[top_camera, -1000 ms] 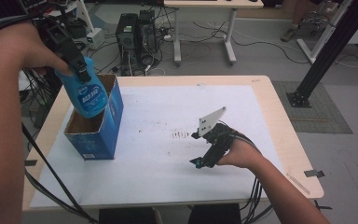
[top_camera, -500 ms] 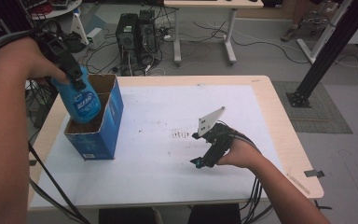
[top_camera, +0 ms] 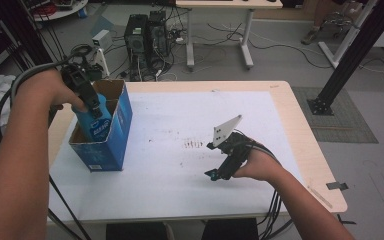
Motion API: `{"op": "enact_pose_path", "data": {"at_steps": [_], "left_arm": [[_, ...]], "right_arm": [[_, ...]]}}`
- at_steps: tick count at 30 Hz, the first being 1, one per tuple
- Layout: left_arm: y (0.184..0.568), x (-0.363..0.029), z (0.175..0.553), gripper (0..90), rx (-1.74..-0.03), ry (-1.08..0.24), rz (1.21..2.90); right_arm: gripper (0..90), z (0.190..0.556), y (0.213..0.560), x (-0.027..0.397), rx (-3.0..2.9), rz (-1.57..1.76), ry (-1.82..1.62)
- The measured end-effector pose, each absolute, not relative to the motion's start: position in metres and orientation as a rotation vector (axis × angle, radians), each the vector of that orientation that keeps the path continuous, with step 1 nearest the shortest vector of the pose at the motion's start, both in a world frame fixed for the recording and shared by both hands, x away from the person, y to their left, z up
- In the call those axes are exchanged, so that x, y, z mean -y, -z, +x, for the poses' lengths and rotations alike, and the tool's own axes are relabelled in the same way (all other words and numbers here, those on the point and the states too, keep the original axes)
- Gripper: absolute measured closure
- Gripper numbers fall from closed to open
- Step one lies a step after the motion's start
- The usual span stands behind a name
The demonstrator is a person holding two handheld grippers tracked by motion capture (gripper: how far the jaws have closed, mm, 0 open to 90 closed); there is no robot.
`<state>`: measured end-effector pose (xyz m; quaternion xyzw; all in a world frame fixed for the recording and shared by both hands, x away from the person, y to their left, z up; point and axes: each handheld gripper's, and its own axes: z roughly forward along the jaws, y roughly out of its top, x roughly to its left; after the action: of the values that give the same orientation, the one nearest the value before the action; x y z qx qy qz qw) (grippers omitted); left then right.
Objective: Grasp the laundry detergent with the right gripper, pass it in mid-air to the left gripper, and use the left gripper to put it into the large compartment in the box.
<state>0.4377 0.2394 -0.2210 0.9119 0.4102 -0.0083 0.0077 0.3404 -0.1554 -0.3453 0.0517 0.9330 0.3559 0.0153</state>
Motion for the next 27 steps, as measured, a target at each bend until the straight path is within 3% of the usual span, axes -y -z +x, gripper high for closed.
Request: {"op": "enact_pose_path", "data": {"at_steps": [11, 27], "left_arm": [[0.270, -0.245, 0.447, 37.8, -1.286, 0.055, 2.841], [0.293, -0.249, 0.450, 37.7, -1.271, 0.049, 2.842]], "right_arm": [[10.1, 0.340, 0.349, 0.155, -2.909, 0.167, -1.101], [10.1, 0.340, 0.354, 0.152, -2.919, 0.172, -1.101]]}}
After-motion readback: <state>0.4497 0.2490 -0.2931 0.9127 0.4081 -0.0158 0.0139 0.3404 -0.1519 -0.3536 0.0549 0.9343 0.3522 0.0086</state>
